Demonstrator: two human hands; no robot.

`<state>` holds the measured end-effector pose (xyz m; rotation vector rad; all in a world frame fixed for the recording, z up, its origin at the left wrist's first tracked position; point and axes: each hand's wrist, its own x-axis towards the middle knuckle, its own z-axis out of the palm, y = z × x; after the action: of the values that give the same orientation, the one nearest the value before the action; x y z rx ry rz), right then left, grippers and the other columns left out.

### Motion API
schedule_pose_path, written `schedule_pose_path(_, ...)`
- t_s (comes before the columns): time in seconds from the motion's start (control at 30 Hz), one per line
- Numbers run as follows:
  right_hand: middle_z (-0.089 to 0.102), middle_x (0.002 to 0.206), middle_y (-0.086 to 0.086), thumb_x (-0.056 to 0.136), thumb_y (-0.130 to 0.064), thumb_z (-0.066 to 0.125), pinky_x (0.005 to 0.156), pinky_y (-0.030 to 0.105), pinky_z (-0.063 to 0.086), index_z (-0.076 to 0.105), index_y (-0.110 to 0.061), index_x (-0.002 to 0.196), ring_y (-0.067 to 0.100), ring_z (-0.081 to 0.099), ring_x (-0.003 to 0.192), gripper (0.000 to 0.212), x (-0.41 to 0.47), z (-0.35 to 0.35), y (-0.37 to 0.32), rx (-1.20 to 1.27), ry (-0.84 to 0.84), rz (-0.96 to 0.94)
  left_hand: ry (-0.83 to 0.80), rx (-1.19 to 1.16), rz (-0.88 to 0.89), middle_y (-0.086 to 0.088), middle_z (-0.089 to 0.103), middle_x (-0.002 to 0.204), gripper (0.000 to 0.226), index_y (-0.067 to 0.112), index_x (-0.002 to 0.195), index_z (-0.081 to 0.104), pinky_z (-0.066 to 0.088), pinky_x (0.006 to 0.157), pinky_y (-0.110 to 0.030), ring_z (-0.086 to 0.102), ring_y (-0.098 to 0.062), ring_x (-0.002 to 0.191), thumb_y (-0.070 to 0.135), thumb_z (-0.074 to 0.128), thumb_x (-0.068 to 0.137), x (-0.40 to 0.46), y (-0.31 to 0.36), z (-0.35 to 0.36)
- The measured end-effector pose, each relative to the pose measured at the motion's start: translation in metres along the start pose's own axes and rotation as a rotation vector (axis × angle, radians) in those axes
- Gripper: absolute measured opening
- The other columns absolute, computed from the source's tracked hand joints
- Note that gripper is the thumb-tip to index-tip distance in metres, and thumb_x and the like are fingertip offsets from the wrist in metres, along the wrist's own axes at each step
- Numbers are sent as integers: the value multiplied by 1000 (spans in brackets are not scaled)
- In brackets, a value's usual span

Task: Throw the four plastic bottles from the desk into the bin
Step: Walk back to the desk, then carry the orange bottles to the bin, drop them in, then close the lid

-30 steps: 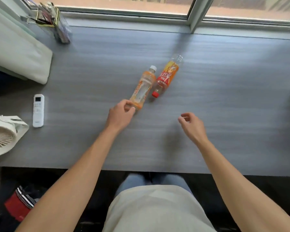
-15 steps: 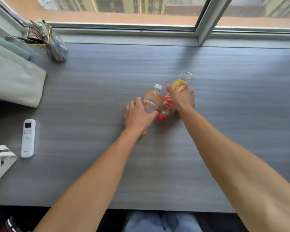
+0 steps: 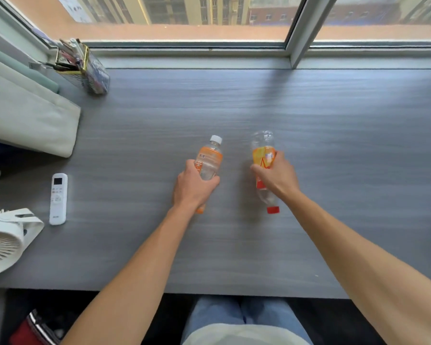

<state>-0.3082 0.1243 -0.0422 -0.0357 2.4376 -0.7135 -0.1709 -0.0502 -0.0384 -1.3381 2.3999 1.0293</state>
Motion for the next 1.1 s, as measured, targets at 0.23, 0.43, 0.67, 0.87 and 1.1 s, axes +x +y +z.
schedule_pose_path(0.23,68,97,-2,73,-57,66,82,42,56,46,-29,125,26,66,90,63,-101,-15,86,27,-157,63,-97,-37,-55,5,65,93,58,28,109,50,43,68,-33,61,-24,87,58,74,65,-90,-65,-4)
schedule_pose_path(0.43,68,92,-8,73,-63,70,79,40,59,55,-26,113,17,68,86,56,-176,-18,163,14,-197,136,-276,13,-21,18,64,89,57,42,105,46,43,61,-27,60,-4,82,65,72,60,-160,-119,8)
schedule_pose_path(0.67,67,95,-11,68,-71,66,78,38,60,49,-35,113,11,68,83,60,-228,-9,205,65,-223,230,-411,150,2,16,64,94,61,45,109,43,47,65,-32,62,-9,84,68,71,60,-183,-160,4)
schedule_pose_path(0.87,64,101,-8,70,-71,67,71,31,54,45,-33,126,10,64,84,71,-288,18,245,142,-123,397,-527,363,171,9,63,96,65,36,118,43,46,63,-32,62,-17,86,65,67,64,-173,-157,3)
schedule_pose_path(1.1,66,99,-2,69,-67,70,73,36,51,50,-29,114,21,65,86,63,-395,58,313,312,9,762,-675,559,471,8,64,88,58,33,110,43,56,68,-37,64,-17,78,62,66,65,-174,-97,48)
